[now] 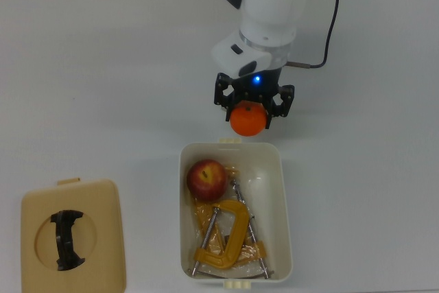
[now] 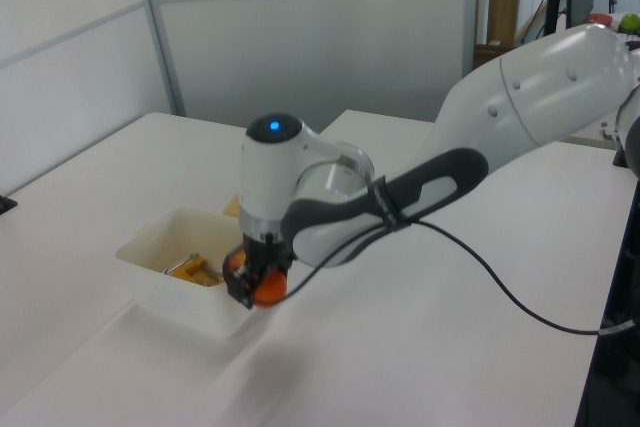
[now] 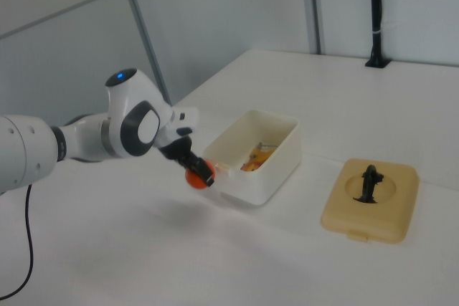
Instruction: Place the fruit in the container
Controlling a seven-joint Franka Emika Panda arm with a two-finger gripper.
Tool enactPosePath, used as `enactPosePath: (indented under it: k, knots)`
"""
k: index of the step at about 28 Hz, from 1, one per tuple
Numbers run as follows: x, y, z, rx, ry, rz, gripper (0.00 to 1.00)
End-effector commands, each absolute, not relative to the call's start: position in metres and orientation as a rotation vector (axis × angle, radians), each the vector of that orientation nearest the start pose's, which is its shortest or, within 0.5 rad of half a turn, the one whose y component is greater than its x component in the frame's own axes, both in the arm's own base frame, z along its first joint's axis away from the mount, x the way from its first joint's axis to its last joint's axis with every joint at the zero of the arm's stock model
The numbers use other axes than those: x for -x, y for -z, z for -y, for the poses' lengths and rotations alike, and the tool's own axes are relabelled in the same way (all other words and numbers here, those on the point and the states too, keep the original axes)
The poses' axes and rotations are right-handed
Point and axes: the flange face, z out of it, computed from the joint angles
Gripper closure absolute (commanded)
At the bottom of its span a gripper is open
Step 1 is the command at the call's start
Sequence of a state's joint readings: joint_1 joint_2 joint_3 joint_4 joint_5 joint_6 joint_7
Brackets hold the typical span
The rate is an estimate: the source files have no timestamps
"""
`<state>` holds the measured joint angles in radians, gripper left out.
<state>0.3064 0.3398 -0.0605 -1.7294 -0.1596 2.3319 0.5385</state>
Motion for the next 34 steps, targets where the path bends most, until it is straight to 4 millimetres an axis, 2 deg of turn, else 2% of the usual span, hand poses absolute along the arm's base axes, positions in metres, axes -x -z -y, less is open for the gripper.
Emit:
enactPosePath:
  k: [1,5,9,12,13,14,15,16,20,27,32,34]
  knots:
    - [-0.668,-0.456,-0.138,3.039,0.554,-0.436,1.00]
    - [-0.678,-0.477,-0.125,2.966,0.593,-0.514,1.00]
    - [-0.686,-0.479,-0.113,2.920,0.600,-0.596,1.00]
    - [-0.697,-0.471,-0.112,2.874,0.660,-0.666,0.98]
    - [-0.699,-0.467,-0.112,2.864,0.672,-0.682,0.90]
    - [-0.703,-0.458,-0.114,2.855,0.693,-0.699,0.56]
    - [-0.705,-0.454,-0.115,2.851,0.703,-0.712,0.25]
    - [-0.707,-0.451,-0.115,2.846,0.709,-0.734,0.00]
    - [-0.711,-0.450,-0.118,2.854,0.770,-0.820,0.00]
    - [-0.711,-0.456,-0.114,2.863,0.799,-0.818,0.00]
    - [-0.705,-0.465,-0.093,2.974,0.747,-0.661,0.00]
    - [-0.697,-0.461,-0.080,3.062,0.580,-0.557,0.00]
